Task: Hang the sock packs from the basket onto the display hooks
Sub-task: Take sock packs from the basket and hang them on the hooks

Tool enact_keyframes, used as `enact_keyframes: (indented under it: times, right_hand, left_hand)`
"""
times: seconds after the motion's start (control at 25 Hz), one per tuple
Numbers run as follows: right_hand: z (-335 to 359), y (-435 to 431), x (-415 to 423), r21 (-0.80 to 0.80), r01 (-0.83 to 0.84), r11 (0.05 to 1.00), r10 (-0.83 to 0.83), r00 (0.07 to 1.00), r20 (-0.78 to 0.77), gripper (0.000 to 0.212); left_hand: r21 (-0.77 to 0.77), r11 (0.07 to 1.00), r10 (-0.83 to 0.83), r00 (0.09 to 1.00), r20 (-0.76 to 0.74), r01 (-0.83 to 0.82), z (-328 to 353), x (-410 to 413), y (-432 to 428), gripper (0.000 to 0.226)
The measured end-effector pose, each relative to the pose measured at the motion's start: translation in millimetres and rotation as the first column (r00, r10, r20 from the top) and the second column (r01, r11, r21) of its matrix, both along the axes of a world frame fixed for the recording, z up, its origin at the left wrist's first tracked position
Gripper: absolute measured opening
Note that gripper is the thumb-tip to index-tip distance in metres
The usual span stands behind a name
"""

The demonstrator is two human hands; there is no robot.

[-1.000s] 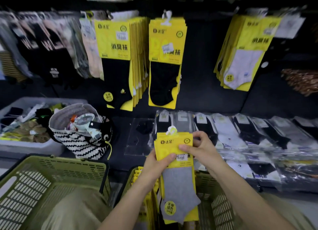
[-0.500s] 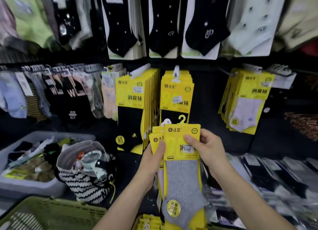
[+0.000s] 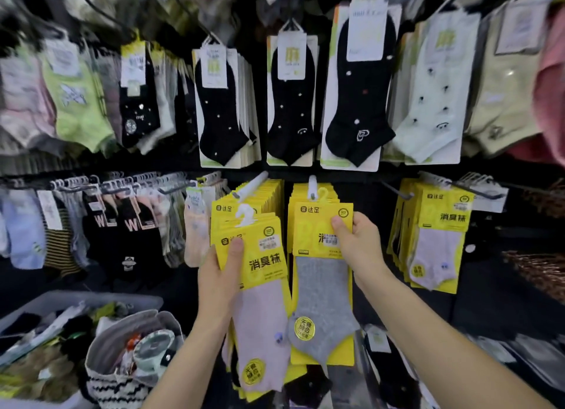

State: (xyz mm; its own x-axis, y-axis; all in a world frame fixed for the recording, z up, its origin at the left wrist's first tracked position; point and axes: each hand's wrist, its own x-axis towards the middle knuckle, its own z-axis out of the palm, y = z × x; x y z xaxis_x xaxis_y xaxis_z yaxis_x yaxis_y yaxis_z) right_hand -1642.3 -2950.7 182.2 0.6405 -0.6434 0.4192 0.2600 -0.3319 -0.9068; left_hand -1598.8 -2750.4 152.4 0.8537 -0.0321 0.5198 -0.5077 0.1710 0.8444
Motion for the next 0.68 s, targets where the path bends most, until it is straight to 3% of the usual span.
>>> enact_keyframes:
  times: [0.08,0.4,0.56,0.68]
  right_hand:
    - [-0.8,0.9,8.6,-0.010,0.027,1.000,-0.028,0.999,-0.022,0.012]
    - [-4.7,3.9,29.4,-0.087,0.108,0.990,-0.116,0.989,-0.088,0.014]
    - [-2.2,5.8,33.6,-0.025,0.084,0.996,-0.086,0.989,-0.121,0.015]
    - [-8.9,8.5,27.1,-0.040,0.130,0.991,-0.135,0.970,-0.204,0.020]
  left_hand:
    - [0.011,1.000,0.021,1.000,0.024,-0.021,1.9,6.2,6.8,0.014]
    - [0.000,1.000,0.014,1.000,0.012,-0.014,4.9,7.3,8.9,0.012]
    - [0.042,0.999,-0.013,0.999,0.051,0.011,11.9,1.9,-0.4,0.040]
    - [0.031,0.999,-0.041,0.999,0.011,0.041,9.9,4.8,-11.4,0.015]
